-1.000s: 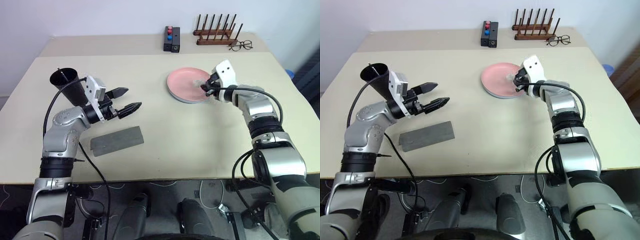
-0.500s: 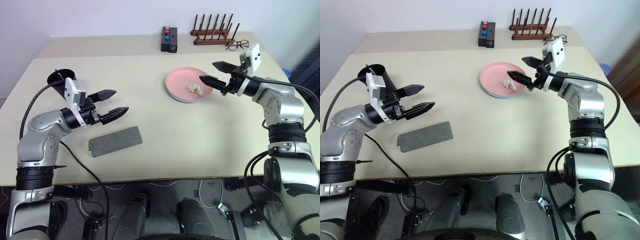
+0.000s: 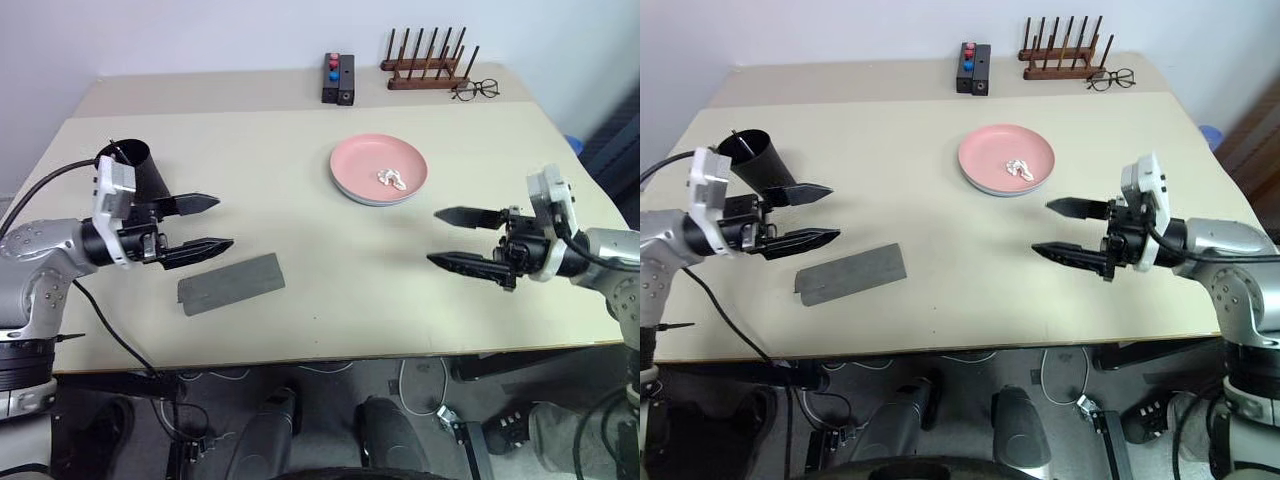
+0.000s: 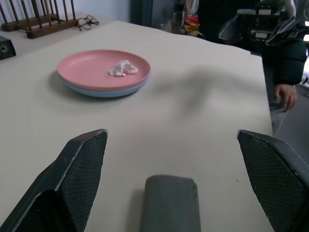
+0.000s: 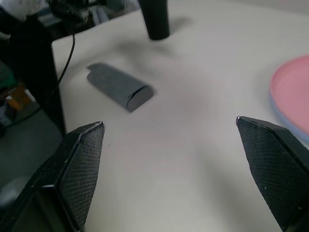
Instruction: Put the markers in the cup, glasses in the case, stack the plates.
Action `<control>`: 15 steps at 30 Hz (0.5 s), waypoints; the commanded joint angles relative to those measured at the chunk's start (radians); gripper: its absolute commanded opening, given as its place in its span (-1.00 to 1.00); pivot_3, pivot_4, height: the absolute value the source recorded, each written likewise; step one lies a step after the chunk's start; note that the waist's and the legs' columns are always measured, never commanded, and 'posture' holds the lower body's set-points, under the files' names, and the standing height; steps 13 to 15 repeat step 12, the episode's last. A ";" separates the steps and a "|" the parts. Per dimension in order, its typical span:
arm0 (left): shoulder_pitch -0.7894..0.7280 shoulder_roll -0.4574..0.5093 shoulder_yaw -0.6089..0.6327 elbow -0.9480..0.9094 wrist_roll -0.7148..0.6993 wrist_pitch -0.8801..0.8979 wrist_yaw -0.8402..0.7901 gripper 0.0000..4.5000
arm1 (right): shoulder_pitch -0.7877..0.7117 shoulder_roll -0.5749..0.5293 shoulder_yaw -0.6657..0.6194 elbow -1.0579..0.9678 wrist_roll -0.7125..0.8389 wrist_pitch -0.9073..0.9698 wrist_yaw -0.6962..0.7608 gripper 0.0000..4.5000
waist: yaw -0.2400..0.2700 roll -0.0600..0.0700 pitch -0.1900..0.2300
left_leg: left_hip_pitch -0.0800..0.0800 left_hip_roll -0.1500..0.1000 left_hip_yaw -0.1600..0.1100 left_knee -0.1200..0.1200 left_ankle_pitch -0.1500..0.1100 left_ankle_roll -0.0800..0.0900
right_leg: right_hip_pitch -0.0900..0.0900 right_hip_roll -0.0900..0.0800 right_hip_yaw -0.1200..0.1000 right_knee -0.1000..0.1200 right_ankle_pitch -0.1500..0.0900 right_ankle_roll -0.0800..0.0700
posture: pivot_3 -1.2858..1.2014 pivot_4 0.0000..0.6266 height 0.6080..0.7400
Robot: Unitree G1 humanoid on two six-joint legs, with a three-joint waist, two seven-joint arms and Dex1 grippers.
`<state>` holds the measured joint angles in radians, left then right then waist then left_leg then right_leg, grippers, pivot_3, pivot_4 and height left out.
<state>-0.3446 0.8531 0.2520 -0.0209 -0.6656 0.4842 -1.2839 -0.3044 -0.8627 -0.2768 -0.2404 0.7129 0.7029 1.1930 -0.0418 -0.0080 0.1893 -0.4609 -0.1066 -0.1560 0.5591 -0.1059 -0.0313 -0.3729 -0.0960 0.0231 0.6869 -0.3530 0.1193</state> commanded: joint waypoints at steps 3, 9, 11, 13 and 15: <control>0.144 -0.018 0.046 -0.102 0.027 -0.082 0.033 1.00 | 0.072 -0.028 -0.035 -0.027 -0.066 -0.192 0.051 0.97 | 0.003 0.000 0.000 | 0.000 0.000 0.000 0.000 -0.001 0.002 | 0.000 -0.001 0.001 -0.004 0.000 0.000 | 0.03 -0.52 0.98; 0.261 -0.030 0.061 -0.148 0.040 -0.140 0.056 1.00 | 0.043 -0.032 0.004 0.031 -0.075 -0.249 0.098 0.97 | 0.006 0.000 0.000 | 0.000 0.000 0.002 0.001 -0.002 0.002 | 0.000 -0.001 0.002 -0.004 0.000 0.000 | 0.03 -0.52 0.98; 0.284 -0.022 0.071 -0.161 0.029 -0.136 0.054 1.00 | 0.034 -0.020 0.020 0.056 -0.078 -0.272 0.116 0.97 | 0.007 0.000 0.000 | 0.000 0.000 0.002 0.001 -0.002 0.002 | -0.001 -0.001 0.002 -0.004 0.000 0.000 | 0.03 -0.52 0.98; 0.295 -0.018 0.075 -0.164 0.023 -0.136 0.048 1.00 | 0.037 -0.013 0.025 0.063 -0.080 -0.285 0.120 0.97 | 0.007 0.000 0.000 | 0.000 0.000 0.002 0.001 -0.002 0.002 | -0.001 -0.001 0.002 -0.004 0.000 0.000 | 0.03 -0.52 0.98; 0.295 -0.018 0.075 -0.164 0.023 -0.136 0.048 1.00 | 0.037 -0.013 0.025 0.063 -0.080 -0.285 0.120 0.97 | 0.007 0.000 0.000 | 0.000 0.000 0.002 0.001 -0.002 0.002 | -0.001 -0.001 0.002 -0.004 0.000 0.000 | 0.03 -0.52 0.98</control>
